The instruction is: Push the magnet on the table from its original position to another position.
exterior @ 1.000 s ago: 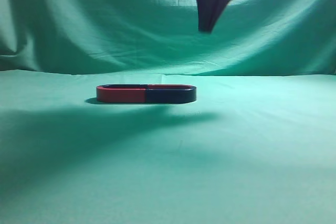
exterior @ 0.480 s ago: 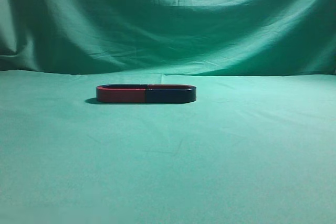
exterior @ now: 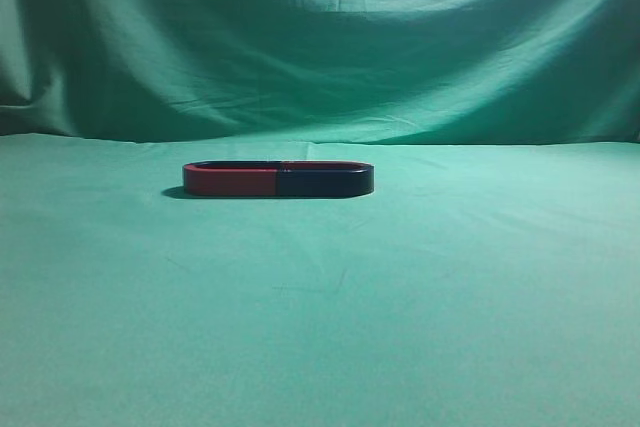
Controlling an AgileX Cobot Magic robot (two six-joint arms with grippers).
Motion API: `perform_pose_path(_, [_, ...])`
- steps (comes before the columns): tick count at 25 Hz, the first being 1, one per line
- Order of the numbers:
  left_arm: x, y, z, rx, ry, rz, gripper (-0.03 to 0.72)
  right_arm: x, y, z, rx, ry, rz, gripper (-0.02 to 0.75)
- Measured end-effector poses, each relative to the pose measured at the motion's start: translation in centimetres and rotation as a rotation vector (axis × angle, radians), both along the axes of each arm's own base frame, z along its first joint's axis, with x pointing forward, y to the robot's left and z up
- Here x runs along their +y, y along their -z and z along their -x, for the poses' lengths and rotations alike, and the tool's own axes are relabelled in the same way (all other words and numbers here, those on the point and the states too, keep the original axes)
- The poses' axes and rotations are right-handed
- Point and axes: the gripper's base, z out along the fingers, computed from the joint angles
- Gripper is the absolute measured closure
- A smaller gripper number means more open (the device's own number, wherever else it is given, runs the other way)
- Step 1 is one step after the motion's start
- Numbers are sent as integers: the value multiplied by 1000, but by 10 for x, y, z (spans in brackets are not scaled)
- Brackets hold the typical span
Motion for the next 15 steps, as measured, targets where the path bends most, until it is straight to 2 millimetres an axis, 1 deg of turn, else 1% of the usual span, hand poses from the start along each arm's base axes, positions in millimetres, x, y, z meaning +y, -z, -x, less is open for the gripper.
perform_pose_path(4, [0, 0, 0, 0, 0, 0, 316, -18, 13, 35, -127, 4, -62, 738])
perform_pose_path(7, [0, 0, 0, 0, 0, 0, 316, -30, 25, 60, -190, 5, -102, 738])
perform_pose_path(11, [0, 0, 0, 0, 0, 0, 316, -42, 42, 87, -183, 4, -107, 738])
perform_pose_path(15, [0, 0, 0, 0, 0, 0, 316, -51, 61, 103, -203, 5, -109, 738])
